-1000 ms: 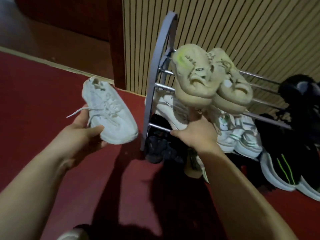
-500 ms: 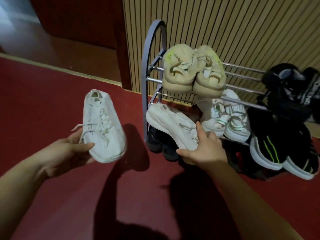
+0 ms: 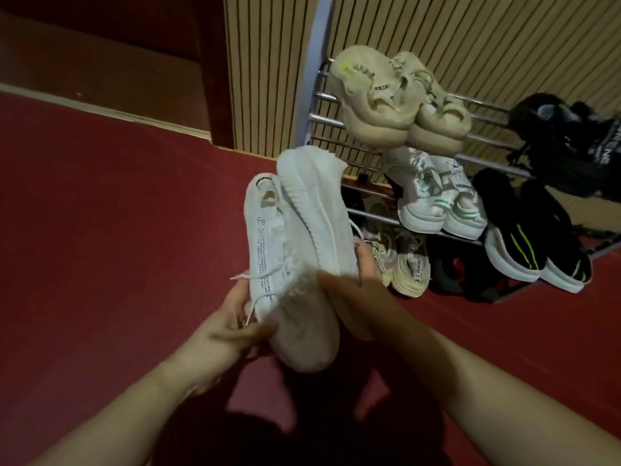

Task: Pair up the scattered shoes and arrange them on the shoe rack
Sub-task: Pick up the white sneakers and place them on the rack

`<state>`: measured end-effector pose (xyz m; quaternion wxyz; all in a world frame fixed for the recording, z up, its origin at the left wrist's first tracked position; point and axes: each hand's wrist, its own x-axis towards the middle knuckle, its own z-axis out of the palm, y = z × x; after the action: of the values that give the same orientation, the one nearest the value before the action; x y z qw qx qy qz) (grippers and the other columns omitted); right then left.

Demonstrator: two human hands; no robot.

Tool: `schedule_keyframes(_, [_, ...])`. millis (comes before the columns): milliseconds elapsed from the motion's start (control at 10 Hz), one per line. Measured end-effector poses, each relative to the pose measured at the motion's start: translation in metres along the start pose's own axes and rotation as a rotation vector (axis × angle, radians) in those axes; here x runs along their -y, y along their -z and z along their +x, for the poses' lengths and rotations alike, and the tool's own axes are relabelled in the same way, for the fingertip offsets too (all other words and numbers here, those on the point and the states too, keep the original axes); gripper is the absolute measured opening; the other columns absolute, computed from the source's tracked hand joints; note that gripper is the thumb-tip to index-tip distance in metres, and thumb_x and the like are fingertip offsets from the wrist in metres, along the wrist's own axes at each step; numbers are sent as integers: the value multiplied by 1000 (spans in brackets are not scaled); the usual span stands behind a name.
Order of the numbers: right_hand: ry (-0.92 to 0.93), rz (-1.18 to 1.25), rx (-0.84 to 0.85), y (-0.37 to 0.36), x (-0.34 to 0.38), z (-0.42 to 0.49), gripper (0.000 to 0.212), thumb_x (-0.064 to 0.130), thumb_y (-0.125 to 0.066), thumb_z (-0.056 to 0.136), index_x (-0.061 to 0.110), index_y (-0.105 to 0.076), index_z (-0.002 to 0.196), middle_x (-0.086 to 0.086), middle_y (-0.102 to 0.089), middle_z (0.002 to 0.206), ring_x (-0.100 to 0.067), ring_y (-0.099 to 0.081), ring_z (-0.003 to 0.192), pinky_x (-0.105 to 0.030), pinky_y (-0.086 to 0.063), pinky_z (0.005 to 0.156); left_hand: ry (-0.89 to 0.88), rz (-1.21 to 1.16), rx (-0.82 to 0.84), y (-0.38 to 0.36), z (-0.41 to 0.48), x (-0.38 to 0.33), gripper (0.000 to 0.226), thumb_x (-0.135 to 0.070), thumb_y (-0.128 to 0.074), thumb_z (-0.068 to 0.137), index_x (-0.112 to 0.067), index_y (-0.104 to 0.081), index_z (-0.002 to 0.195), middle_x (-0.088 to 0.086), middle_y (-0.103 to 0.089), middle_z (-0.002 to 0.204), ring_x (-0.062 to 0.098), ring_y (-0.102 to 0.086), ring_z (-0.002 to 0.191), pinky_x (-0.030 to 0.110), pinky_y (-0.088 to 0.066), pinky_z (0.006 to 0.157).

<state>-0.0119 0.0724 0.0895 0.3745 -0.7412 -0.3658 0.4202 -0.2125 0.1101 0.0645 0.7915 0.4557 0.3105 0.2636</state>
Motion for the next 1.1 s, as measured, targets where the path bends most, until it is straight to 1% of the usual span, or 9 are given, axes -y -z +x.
schedule_keyframes(100, [-2,68,-95,-11,13,29,67,42,-52,84,21,-34,145,-9,-40,146,-26,-40,134,-36,-31,112,-78,49,-26,11,-9,-11,69,-8,-67,73,-26,-42,135,16,-55,97,30,-40,83,35,-37,64])
schedule_keyframes(200, [26,209,35,-2,19,30,39,22,-42,100,11,-44,137,-6,-60,126,-19,-58,119,-31,-46,100,-135,44,-9,19,-11,-24,70,2,-65,72,-19,-43,135,13,-63,108,29,-49,91,30,-46,64])
schedule_keyframes(300, [-25,390,129,8,26,19,26,12,-49,96,13,-56,121,-1,-72,101,-11,-71,84,-22,-57,73,-154,75,-82,21,-10,-29,66,16,-61,78,-12,-41,135,0,-69,112,15,-63,95,23,-53,63])
schedule_keyframes(400, [-50,582,254,19,35,9,23,11,-44,95,10,-65,104,-7,-75,91,-18,-72,80,-24,-58,69,-133,55,-152,22,-11,-26,65,12,-60,78,-11,-40,135,4,-66,118,10,-67,96,25,-55,60])
schedule_keyframes(600, [-126,728,391,-7,28,0,32,23,-42,96,22,-58,125,-7,-67,121,-28,-63,112,-47,-45,102,-155,88,-128,8,-6,-21,72,3,-66,77,-24,-35,137,-7,-65,118,6,-63,100,27,-57,65])
schedule_keyframes(800, [-72,704,465,-5,23,4,54,15,-62,78,20,-50,130,-9,-66,120,-24,-66,105,-37,-55,90,-145,129,-94,0,-3,-22,71,9,-60,81,-22,-33,139,-15,-67,114,0,-63,98,21,-55,70])
schedule_keyframes(900, [-29,604,363,2,24,8,66,15,-63,71,20,-47,134,-1,-70,110,-15,-70,93,-24,-57,72,-7,296,21,17,-9,-41,66,-22,-70,78,-21,-39,136,-5,-69,115,3,-61,103,21,-52,85])
schedule_keyframes(1000, [12,371,354,19,29,14,82,14,-67,68,26,-35,142,-1,-63,119,-13,-69,95,-24,-58,77,119,583,-209,59,-21,-73,66,-64,-74,57,-31,-62,113,-1,-69,115,13,-60,112,33,-48,97])
schedule_keyframes(1100, [86,89,417,33,35,19,89,3,-74,76,29,-24,145,4,-65,105,-10,-70,90,-28,-57,81,-185,693,-677,87,-33,-114,32,-56,-64,69,-34,-58,90,-8,-63,97,25,-59,112,36,-46,93])
